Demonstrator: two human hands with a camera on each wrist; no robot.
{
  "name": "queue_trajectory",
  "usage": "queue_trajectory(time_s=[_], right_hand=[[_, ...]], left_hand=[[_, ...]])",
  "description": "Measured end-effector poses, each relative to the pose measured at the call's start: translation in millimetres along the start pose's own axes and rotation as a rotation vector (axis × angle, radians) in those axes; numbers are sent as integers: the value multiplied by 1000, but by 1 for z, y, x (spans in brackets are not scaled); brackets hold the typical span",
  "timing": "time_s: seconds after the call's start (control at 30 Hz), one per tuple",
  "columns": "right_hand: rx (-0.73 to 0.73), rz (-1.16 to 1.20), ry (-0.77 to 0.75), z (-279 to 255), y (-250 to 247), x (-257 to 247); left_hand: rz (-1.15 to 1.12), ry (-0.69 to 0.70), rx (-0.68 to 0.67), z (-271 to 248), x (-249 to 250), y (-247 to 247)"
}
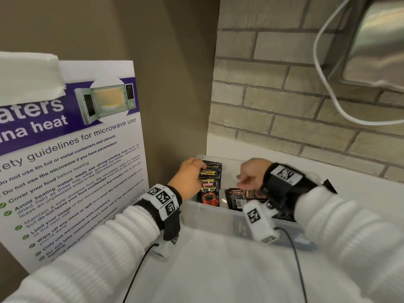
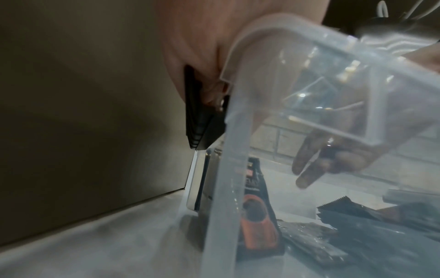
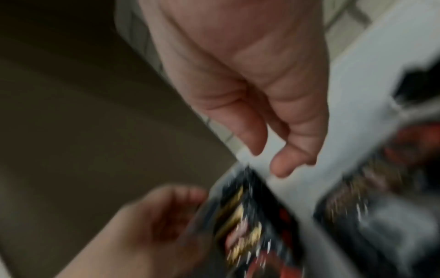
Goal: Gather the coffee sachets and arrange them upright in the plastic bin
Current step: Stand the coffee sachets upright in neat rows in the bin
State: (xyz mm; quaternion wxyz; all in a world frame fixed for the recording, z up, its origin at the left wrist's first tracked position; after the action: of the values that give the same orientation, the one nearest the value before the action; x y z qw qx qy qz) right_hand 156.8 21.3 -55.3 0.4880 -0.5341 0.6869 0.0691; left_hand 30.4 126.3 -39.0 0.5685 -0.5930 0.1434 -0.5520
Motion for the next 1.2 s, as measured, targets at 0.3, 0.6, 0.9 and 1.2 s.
queue_trajectory(time_s=[0.3,0.6,0.9,1.2], right_hand=[[22,-1301,-103,-1,-30,-14],[-112,-1357,-17,41,14,29],[-138,-1558,-66,52,18,39],[-148,-1429,-213,34,-3,31]], left_hand=[[-58,53,66,-1,1,-6],[-77,27,77,2,-6,-1],[-71,31,87,0,-4,-3],[-49,17,58,-1,-1,-3]])
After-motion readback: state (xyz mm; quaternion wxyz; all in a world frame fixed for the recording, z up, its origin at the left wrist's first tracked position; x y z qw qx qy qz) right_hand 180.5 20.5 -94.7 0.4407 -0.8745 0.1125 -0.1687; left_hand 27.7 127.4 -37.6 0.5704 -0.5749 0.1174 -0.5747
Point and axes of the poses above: each hand's wrist, its own z-axis towards the middle knuckle, its own y-axis out of the palm, x = y × z, the point moved 10 cm from there along z, towards the middle knuckle, and after that the axes turned 5 degrees about y, right-handed, at the moved point
